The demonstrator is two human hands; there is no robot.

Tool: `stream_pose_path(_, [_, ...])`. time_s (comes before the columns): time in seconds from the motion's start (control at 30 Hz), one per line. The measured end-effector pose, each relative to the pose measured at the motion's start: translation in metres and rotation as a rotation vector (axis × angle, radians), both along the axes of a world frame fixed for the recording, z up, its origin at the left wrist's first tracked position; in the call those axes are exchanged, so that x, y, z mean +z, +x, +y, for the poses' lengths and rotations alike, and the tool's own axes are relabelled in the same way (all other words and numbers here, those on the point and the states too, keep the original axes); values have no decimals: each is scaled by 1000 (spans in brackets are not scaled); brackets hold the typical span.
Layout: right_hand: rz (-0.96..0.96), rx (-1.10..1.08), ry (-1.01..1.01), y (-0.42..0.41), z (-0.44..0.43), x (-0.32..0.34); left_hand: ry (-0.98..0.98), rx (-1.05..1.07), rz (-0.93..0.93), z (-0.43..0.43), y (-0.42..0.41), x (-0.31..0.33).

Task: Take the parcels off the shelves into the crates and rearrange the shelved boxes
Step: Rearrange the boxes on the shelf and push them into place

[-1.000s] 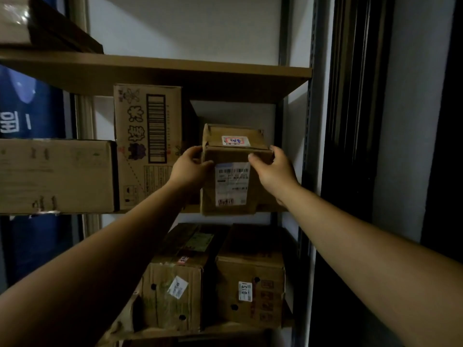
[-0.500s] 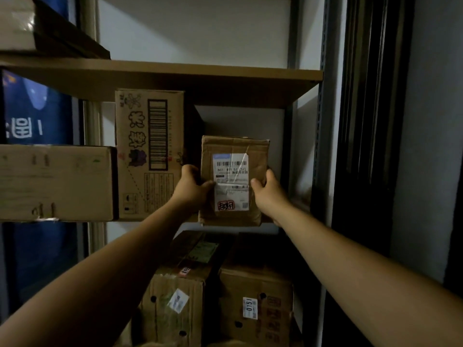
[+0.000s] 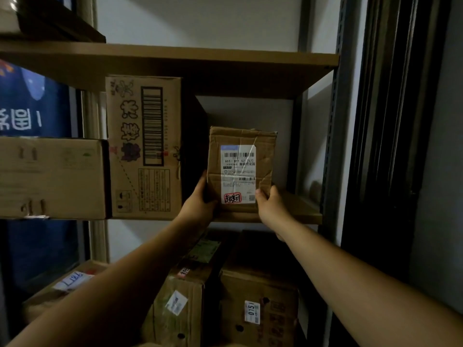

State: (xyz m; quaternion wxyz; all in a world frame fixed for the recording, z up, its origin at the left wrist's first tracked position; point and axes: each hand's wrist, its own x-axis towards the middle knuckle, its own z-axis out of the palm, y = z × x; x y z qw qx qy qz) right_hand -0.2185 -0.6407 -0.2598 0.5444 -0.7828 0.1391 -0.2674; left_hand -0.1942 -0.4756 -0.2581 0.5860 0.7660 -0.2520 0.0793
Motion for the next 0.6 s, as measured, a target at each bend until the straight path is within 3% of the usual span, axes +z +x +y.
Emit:
stream_pose_path(0.33, [-219, 28, 6, -58, 20, 10, -188, -122, 43, 12, -35, 1])
stream_pose_path(0.6, [-392, 27, 62, -127, 76, 12, -209, -249, -67, 63, -73, 4])
